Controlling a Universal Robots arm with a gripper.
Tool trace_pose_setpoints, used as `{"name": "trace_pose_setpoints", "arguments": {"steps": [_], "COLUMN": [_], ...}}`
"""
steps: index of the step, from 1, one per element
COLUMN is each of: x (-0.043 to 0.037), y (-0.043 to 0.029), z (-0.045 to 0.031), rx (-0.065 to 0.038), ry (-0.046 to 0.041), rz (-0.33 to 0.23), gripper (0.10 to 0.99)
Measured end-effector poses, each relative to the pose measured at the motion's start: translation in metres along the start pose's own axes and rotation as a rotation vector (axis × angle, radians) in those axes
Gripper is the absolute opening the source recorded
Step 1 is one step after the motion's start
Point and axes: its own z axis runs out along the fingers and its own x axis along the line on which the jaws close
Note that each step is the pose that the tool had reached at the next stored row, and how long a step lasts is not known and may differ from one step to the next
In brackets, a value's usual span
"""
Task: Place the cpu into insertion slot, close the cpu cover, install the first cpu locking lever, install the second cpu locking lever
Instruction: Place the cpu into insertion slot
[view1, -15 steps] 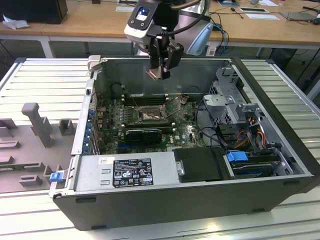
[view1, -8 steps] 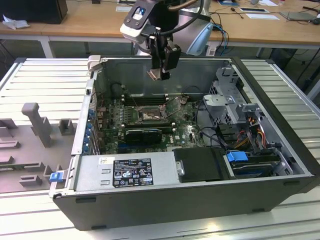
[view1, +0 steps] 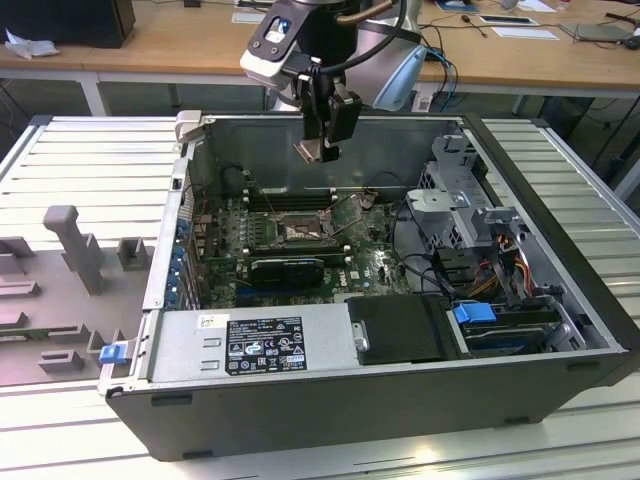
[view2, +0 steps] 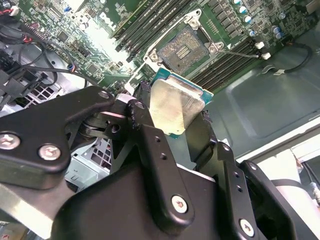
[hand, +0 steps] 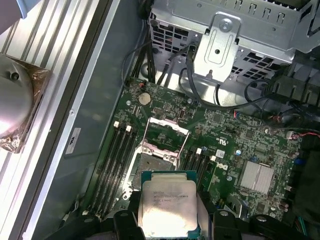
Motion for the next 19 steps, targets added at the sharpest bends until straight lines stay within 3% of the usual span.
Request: {"name": "trace_pose_setpoints", "arguments": {"steps": [19], "x": [0.0000], "y": [-0.0001], "z": [0.0013], "rx": [-0.001], "ry": [-0.0063], "rz": [0.071], "gripper": [0.525]}}
